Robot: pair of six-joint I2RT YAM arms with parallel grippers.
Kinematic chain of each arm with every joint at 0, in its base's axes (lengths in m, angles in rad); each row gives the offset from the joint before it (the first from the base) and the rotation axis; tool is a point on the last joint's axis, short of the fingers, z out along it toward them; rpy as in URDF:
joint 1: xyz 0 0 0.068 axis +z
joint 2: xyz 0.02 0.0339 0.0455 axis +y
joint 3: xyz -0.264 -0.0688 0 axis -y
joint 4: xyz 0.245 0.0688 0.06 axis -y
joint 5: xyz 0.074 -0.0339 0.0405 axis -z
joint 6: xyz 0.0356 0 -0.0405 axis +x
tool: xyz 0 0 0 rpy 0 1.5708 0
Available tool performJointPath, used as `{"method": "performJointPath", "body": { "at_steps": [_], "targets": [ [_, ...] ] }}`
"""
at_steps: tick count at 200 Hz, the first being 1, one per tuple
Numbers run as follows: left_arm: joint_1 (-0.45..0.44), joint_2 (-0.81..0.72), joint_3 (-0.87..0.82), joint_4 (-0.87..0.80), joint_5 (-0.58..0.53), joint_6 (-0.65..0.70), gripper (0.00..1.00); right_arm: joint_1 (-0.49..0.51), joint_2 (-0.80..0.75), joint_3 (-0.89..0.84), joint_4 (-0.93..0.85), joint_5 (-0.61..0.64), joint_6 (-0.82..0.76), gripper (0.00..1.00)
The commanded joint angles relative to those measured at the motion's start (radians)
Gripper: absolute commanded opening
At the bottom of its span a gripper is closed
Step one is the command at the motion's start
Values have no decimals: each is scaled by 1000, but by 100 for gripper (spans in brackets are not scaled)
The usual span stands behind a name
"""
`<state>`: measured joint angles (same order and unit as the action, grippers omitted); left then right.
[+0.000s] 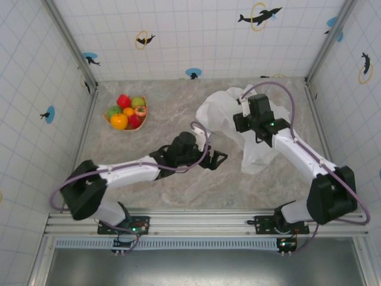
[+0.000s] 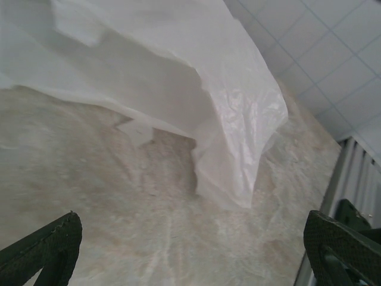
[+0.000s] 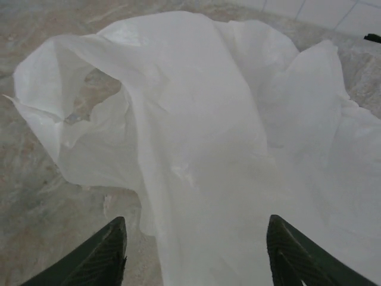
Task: Place the fruits into the plastic bag
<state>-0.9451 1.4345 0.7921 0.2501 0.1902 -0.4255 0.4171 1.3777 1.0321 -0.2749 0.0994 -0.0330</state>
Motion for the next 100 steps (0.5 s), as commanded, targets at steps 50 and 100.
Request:
{"method": "performJointPath", "body": {
  "at_steps": [50,100],
  "targets": [
    [155,-221,-118,-155,-285,-66,98,214,66,-105,117,391,-259,95],
    [172,-260,-147,-178,-290,-113,98,273,262,-59,177,688,-352,95]
  ]
}}
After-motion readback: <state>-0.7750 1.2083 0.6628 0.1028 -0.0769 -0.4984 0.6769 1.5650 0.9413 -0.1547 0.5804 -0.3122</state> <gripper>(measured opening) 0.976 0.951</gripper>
